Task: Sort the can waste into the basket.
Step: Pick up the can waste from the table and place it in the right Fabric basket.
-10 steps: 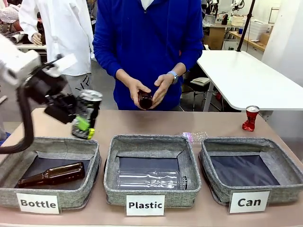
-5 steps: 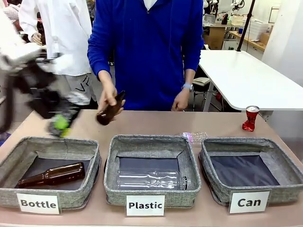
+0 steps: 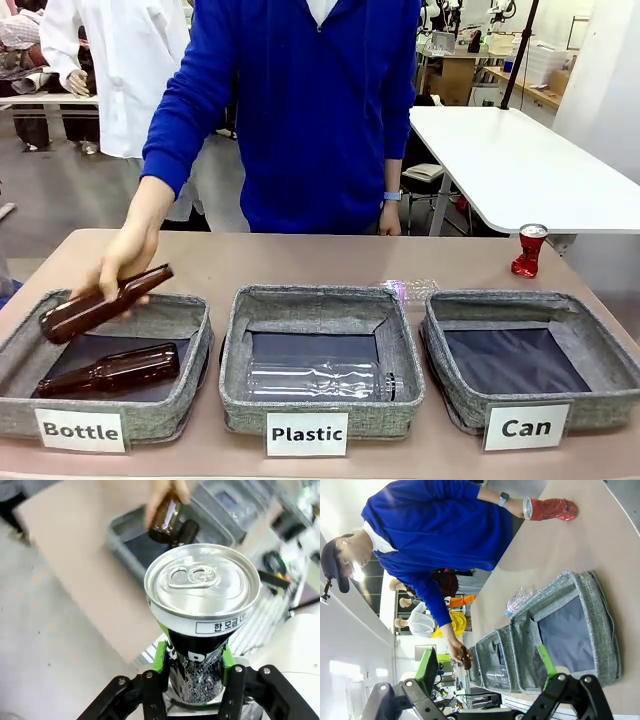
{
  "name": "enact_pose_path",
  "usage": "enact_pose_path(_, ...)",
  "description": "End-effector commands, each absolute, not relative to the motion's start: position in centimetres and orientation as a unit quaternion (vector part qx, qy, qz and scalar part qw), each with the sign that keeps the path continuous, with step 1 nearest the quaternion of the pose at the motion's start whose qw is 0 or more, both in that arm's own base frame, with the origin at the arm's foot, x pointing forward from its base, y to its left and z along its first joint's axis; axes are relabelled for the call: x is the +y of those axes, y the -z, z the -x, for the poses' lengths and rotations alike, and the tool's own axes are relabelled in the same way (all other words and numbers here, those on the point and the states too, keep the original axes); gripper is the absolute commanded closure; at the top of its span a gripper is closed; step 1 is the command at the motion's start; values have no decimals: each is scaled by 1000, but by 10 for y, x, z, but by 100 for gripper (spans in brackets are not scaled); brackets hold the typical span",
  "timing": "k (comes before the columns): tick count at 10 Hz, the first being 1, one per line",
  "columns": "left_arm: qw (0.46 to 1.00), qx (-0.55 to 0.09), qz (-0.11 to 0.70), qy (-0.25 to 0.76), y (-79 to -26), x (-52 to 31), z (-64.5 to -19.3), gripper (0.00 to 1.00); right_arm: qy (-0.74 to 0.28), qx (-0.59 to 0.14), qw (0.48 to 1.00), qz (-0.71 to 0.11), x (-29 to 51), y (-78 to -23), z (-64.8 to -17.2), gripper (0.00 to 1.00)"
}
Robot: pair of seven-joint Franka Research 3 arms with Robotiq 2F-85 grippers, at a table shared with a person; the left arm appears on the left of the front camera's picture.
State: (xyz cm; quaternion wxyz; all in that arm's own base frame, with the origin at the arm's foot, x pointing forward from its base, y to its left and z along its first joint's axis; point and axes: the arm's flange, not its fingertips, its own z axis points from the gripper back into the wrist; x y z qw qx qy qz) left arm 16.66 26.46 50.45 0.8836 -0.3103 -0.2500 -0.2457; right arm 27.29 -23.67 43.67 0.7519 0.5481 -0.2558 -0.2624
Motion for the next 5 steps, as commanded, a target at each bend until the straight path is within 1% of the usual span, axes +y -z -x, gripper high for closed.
enact_pose_path(1,891,-291,307,166,-495,262,-168,53,257,-266,747,-553,-237,-439,-275,0)
enact_pose_path(5,888,-298,290,194,-506,245,-172,53,257,-266,747,-553,-237,-439,-275,0)
